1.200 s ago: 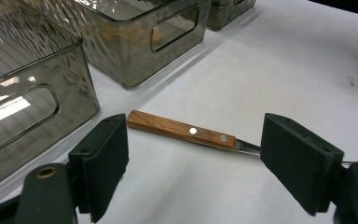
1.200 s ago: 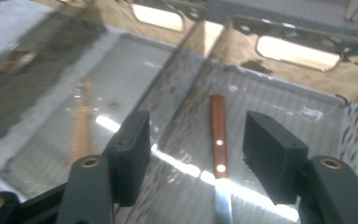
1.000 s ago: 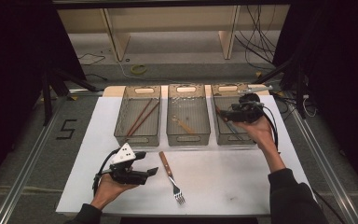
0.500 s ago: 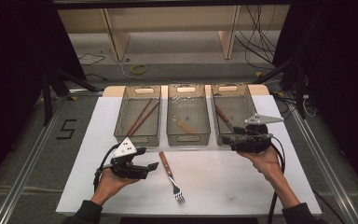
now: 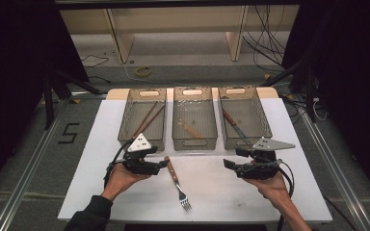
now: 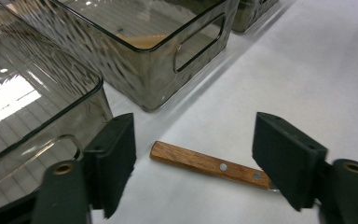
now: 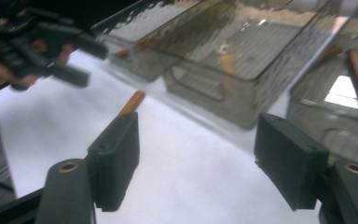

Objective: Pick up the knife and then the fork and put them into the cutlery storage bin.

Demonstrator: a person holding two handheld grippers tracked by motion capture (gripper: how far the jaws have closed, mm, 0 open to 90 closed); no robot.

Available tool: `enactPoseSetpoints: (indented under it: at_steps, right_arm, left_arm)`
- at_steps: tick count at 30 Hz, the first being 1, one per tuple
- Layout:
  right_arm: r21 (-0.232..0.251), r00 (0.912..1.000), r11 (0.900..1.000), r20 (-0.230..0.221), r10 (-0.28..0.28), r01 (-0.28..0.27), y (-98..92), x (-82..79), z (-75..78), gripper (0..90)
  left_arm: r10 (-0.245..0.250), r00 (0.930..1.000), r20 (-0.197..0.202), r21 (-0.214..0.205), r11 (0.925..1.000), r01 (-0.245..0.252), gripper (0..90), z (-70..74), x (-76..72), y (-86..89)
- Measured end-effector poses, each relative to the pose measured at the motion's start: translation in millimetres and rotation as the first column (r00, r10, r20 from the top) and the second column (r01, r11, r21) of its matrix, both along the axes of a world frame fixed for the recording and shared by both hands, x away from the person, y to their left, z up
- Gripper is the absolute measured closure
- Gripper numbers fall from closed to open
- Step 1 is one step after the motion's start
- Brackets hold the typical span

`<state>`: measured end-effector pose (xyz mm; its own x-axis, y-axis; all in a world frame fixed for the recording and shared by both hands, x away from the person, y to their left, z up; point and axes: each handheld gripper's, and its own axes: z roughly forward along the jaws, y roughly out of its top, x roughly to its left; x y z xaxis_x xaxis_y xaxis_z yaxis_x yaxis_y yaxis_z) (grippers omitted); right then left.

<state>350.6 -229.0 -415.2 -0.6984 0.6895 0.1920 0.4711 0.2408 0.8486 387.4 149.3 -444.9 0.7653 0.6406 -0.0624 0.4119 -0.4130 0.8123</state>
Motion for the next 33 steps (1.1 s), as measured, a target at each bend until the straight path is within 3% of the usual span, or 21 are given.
enactPoseSetpoints:
  at_steps: [4,9,19,23,33]
  right_arm:
    - [-0.001,0.9998,0.9998,-0.012,0.019,-0.019,3.3,-8.2,-5.7,30.7]
    - [0.001,0.9993,0.9994,-0.017,0.033,-0.033,3.9,-15.3,-12.2,30.7]
    - [0.01,0.9988,0.999,-0.024,0.043,-0.043,1.9,-26.9,-18.9,30.3]
    - [0.014,0.9989,0.999,-0.019,0.043,-0.043,0.7,-30.9,-19.3,29.9]
    - [0.018,0.9991,0.9991,-0.017,0.039,-0.039,-1.0,-33.5,-22.7,29.0]
  left_arm:
    - [-0.006,0.9996,-0.028,0.026,0.9997,0.007,41.2,1.5,9.2,-7.9]
    - [-0.012,0.9992,-0.037,0.095,0.9953,0.015,55.7,-0.1,18.7,-21.8]
    - [-0.05,0.9957,-0.078,0.196,0.9785,0.064,81.5,-13.1,33.0,-41.2]
    - [-0.048,0.993,-0.108,0.209,0.9755,0.07,86.8,-20.2,37.4,-42.8]
    - [-0.042,0.9907,-0.13,0.234,0.9696,0.072,88.6,-31.8,43.6,-45.3]
